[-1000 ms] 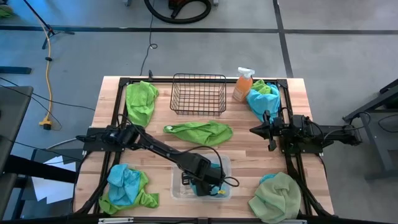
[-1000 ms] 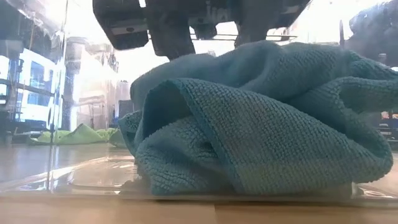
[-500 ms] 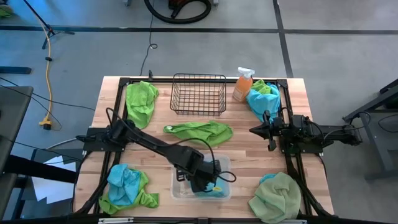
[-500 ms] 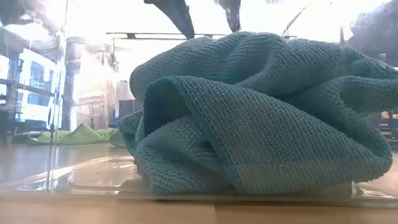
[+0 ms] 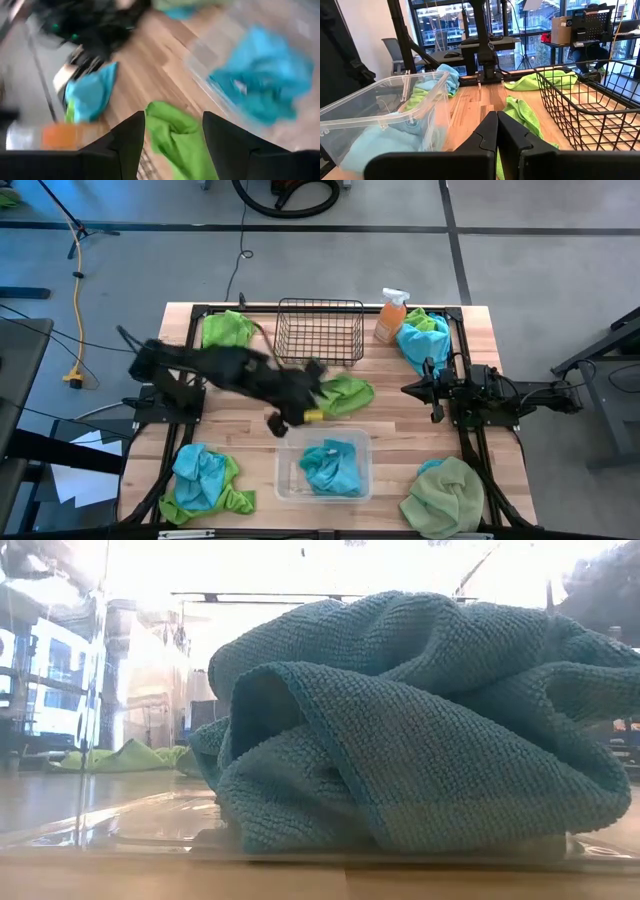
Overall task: Sort microfiber towel by color & place in baskets
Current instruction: Put the bottom left blue towel into the transparent bin
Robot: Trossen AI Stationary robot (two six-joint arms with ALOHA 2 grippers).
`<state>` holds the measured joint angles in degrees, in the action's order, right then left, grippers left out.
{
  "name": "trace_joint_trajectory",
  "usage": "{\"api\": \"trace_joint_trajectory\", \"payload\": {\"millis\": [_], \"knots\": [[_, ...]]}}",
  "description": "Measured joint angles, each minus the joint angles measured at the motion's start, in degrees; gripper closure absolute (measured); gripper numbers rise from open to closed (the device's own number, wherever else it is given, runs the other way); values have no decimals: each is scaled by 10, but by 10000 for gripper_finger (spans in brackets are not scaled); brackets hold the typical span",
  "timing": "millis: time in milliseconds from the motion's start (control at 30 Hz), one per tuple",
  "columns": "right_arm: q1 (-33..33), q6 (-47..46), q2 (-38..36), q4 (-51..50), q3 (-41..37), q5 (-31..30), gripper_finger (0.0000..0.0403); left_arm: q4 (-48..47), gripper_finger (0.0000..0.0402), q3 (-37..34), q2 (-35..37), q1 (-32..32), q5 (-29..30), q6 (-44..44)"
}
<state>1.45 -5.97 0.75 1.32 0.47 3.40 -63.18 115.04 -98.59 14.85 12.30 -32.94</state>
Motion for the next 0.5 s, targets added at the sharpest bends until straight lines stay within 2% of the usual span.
{"api": "trace_joint_trajectory", "payload": {"millis": [133, 200, 333, 500], "knots": [[0, 0, 0, 0, 0, 0, 402, -6, 213, 0, 58, -23, -2, 185], [0, 0, 0, 0, 0, 0, 402, -24, 213, 0, 81, -30, -24, 240], [0, 0, 0, 0, 0, 0, 402, -30, 213, -16, 118, -32, -76, 286], [0, 0, 0, 0, 0, 0, 402, 39, 213, -130, 181, -7, -77, 313]]}}
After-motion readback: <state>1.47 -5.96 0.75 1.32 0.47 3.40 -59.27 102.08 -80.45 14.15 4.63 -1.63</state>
